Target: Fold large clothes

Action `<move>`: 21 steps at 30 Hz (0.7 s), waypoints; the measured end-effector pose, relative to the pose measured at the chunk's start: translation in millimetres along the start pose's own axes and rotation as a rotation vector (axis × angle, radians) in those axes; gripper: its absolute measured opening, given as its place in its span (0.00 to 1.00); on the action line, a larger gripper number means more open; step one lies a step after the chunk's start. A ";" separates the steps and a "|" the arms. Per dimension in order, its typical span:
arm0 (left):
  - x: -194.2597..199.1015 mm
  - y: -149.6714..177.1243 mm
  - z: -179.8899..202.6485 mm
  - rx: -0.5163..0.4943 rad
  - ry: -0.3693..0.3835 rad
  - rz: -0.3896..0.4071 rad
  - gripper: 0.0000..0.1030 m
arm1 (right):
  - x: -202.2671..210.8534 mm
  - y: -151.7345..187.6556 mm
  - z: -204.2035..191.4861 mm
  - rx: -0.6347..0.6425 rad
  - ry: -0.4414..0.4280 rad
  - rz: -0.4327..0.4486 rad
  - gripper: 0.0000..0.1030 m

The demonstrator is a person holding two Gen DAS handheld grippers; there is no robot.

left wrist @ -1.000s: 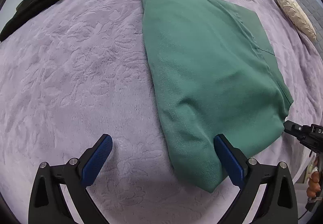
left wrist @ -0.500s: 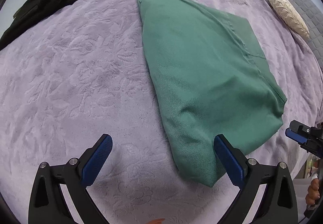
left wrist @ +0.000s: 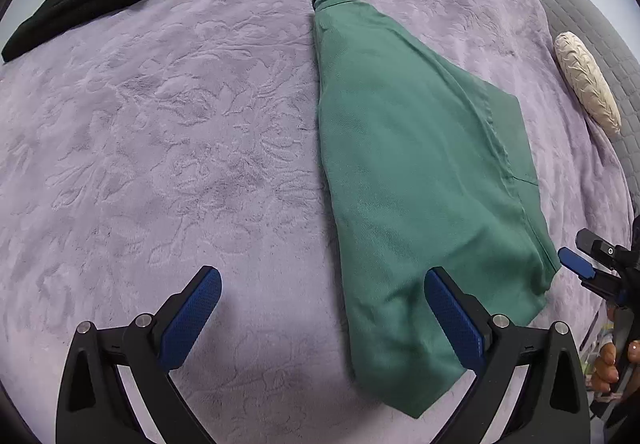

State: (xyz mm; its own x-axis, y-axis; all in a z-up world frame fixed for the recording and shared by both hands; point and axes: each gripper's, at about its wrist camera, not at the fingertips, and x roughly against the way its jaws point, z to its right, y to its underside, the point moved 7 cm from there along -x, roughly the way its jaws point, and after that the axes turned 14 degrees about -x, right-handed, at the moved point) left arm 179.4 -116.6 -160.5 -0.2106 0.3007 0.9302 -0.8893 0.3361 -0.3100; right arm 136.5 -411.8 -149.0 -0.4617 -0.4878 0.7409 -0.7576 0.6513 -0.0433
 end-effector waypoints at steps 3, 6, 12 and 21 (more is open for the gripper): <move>-16.2 -9.1 0.6 0.025 0.065 -0.020 0.99 | -15.5 -20.4 4.6 -0.022 -0.053 -0.044 0.74; -30.4 -14.6 3.7 0.051 0.166 -0.031 0.99 | -35.6 -34.8 7.6 -0.048 -0.105 -0.105 0.74; -57.4 -21.0 14.0 0.110 0.317 -0.039 0.99 | -69.7 -51.4 -2.2 -0.074 -0.181 -0.198 0.77; -72.7 -26.7 41.4 0.062 0.299 -0.074 0.99 | -85.2 -64.7 -13.8 0.010 -0.218 -0.264 0.79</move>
State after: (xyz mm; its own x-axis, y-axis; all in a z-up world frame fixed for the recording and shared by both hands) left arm 201.7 -184.3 -211.7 -0.0243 0.5296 0.8479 -0.9226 0.3147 -0.2230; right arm 231.2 -404.4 -200.1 -0.3361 -0.7520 0.5671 -0.8678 0.4812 0.1238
